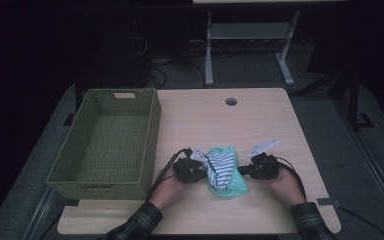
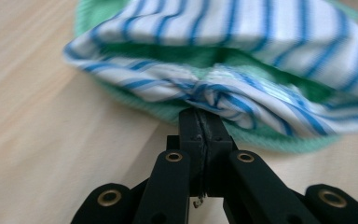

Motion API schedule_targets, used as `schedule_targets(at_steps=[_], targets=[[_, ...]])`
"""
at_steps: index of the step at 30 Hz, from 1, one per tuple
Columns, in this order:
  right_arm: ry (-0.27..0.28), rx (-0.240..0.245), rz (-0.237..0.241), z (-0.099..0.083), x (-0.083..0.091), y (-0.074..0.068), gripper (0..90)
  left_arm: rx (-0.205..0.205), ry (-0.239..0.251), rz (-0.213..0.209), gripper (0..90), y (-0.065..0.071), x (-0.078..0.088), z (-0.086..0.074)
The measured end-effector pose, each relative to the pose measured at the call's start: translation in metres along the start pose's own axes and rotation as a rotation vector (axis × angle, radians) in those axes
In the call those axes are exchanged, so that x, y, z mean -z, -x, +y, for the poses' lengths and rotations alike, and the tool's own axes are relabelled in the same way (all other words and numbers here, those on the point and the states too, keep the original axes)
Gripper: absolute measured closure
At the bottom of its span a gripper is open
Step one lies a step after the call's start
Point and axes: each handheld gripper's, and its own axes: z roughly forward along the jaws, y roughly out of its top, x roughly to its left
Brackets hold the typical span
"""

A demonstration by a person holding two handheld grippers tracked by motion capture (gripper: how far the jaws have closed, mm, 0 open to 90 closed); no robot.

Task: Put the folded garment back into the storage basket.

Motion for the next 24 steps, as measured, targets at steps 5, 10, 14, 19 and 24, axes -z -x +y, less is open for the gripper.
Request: schedule_targets(at_steps=[5, 10, 14, 19, 24], targets=[[0.010, -0.011, 0.015, -0.007, 0.005, -0.010, 89.9, 0.015, 0.002, 0.018, 88.5, -0.009, 0.002, -0.001], [0.044, -0.023, -0.003, -0.010, 0.013, -0.012, 89.3, 0.017, 0.014, 0.024, 84.8, -0.011, 0.012, 0.002], [0.073, -0.052, -0.051, -0.018, 0.021, -0.011, 74.8, 0.018, 0.036, 0.020, 77.2, -0.008, 0.028, 0.008], [0.075, -0.076, -0.120, -0.033, 0.029, -0.008, 51.1, -0.006, 0.072, 0.013, 67.4, -0.008, 0.041, 0.017], [0.100, -0.123, -0.166, -0.048, 0.039, -0.004, 29.7, -0.059, 0.074, -0.027, 56.3, -0.008, 0.047, 0.029]])
